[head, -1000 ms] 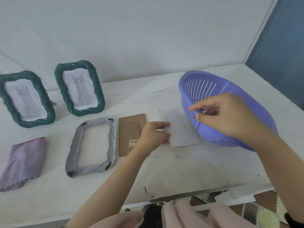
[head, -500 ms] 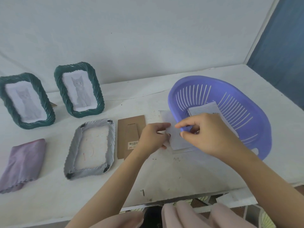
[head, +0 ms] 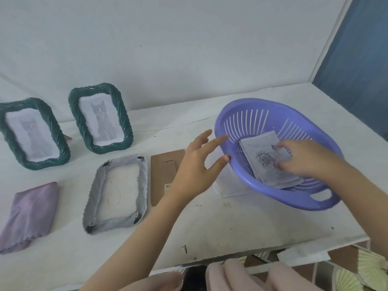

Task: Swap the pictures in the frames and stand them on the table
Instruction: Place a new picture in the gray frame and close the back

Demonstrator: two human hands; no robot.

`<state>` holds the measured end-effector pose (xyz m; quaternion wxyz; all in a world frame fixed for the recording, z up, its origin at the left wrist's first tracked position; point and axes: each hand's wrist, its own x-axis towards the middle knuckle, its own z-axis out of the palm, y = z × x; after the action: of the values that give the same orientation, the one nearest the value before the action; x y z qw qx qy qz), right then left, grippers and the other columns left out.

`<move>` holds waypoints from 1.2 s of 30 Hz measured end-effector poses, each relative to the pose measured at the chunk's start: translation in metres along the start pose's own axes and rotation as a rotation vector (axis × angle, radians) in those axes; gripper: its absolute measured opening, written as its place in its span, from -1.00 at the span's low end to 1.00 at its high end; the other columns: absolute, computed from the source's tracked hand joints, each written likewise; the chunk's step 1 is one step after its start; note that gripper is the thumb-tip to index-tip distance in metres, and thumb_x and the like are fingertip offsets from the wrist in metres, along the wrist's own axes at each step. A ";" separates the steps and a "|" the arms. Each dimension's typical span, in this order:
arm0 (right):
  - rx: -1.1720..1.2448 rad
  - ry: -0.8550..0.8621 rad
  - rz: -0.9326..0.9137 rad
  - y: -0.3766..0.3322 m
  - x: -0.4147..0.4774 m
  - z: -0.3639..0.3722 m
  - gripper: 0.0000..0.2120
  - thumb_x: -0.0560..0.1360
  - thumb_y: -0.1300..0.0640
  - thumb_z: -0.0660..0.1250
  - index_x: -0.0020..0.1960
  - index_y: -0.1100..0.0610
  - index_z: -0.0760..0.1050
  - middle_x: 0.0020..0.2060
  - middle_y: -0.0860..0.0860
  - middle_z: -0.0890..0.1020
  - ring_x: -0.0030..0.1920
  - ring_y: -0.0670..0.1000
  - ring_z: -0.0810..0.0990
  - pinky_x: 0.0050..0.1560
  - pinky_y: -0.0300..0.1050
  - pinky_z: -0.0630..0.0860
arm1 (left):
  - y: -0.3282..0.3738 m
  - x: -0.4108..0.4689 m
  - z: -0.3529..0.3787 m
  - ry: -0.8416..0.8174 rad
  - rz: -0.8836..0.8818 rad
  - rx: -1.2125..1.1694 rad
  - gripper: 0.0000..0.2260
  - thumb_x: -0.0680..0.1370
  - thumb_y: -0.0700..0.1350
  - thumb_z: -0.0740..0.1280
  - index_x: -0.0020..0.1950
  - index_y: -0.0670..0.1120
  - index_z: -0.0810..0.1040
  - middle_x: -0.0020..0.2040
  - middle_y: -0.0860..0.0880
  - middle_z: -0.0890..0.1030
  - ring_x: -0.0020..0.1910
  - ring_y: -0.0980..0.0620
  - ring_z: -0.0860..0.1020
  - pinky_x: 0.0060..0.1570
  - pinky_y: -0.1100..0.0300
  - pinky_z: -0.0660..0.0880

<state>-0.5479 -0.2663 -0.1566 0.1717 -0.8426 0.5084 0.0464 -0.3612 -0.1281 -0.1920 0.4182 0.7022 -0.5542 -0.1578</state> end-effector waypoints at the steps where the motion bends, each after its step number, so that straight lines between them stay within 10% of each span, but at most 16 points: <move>1: -0.045 -0.056 0.022 -0.001 0.000 0.003 -0.41 0.42 0.01 0.39 0.39 0.07 0.29 0.25 0.13 0.47 0.22 0.16 0.47 0.02 -0.08 0.39 | 0.000 0.000 0.001 -0.017 -0.007 0.009 -0.64 0.53 0.06 0.27 0.33 0.21 0.39 0.45 0.04 0.27 0.43 0.10 0.21 0.35 0.04 0.29; 9: -0.117 -0.102 0.069 -0.003 0.002 0.010 -0.45 0.38 0.21 0.41 0.31 0.16 0.29 0.09 0.16 0.50 0.07 0.16 0.50 -0.08 -0.08 0.45 | 0.000 -0.004 0.004 -0.056 -0.077 -0.017 -0.66 0.54 0.11 0.22 0.32 0.28 0.35 0.46 0.04 0.25 0.46 0.14 0.11 0.30 0.11 0.23; 17: 0.203 0.309 -0.098 0.004 -0.003 0.005 -0.64 0.41 0.37 0.25 0.14 0.09 0.45 -0.23 0.07 0.58 -0.24 0.11 0.51 -0.26 -0.05 0.42 | 0.003 -0.005 0.004 -0.009 -0.074 -0.030 -0.65 0.55 0.06 0.26 0.32 0.27 0.37 0.45 0.04 0.26 0.44 0.12 0.18 0.25 0.21 0.24; 24: 0.577 0.701 -0.367 -0.032 -0.042 -0.001 -0.74 0.42 0.27 0.34 0.07 0.05 0.47 -0.32 -0.07 0.64 -0.27 -0.08 0.53 -0.22 -0.42 0.37 | 0.020 -0.008 -0.010 0.158 0.103 -0.293 -0.68 0.56 -0.19 0.23 0.28 0.06 0.46 0.23 0.13 0.53 0.19 0.13 0.51 0.17 0.22 0.46; 33: 0.278 0.792 -0.749 -0.085 -0.066 0.034 -0.76 0.44 0.07 0.36 0.09 0.08 0.50 -0.22 -0.08 0.66 -0.22 0.04 0.56 -0.16 -0.02 0.44 | 0.037 -0.023 -0.035 0.117 -0.274 -0.721 -0.85 0.57 -0.20 0.26 0.07 -0.10 0.58 -0.06 -0.15 0.61 -0.16 -0.05 0.66 -0.22 0.16 0.58; 36: 0.286 0.577 -0.806 -0.097 -0.070 0.045 -0.60 0.40 -0.16 0.33 0.12 0.05 0.52 -0.10 -0.13 0.63 -0.10 -0.04 0.54 -0.02 -0.06 0.41 | 0.022 -0.027 -0.045 0.223 -0.358 -0.725 -0.86 0.52 -0.34 0.27 -0.07 -0.17 0.60 -0.24 -0.10 0.61 -0.30 0.03 0.61 -0.32 0.29 0.51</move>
<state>-0.4924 -0.1510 -0.1571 0.1423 -0.9182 0.1712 -0.3277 -0.3535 -0.0860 -0.1542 0.6617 0.6077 -0.2833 -0.3356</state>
